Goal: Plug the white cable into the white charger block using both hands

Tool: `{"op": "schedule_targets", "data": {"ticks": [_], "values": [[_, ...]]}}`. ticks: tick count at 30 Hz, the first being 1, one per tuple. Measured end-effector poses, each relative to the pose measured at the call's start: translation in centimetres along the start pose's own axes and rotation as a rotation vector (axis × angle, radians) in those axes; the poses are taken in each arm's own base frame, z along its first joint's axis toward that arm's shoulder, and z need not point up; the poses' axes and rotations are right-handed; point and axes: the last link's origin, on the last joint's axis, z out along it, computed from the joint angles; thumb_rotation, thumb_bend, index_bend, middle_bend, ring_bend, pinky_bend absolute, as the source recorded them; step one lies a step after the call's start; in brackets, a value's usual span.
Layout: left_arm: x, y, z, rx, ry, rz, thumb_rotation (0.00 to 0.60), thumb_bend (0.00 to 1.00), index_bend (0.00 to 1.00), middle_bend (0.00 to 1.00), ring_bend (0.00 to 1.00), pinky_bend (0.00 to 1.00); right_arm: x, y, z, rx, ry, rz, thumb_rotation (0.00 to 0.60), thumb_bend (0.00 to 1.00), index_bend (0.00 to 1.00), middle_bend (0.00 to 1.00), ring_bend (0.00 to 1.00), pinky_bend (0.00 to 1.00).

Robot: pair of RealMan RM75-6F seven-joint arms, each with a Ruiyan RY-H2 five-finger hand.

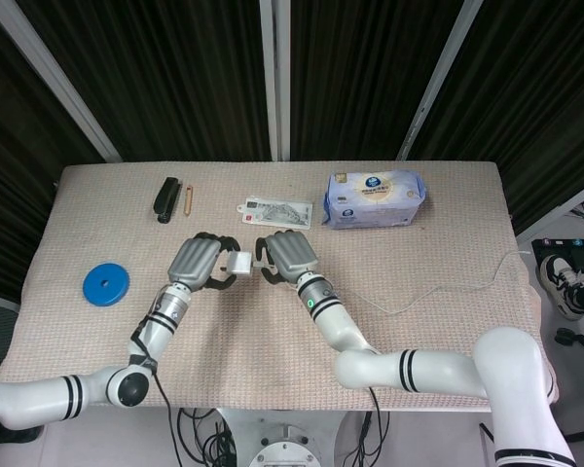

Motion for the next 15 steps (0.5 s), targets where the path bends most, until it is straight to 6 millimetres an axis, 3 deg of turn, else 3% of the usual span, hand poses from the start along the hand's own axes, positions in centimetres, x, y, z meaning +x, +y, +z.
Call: {"op": "schedule_targets", "data": {"ticks": [15], "values": [[-0.01, 0.35, 0.21, 0.01, -0.002, 0.005, 0.6, 0.41, 0.56, 0.53, 0.29, 0.23, -0.32, -0.26, 0.18, -0.002, -0.004, 0.005, 0.6, 0.41, 0.63, 0.59, 0.34, 0.31]]}}
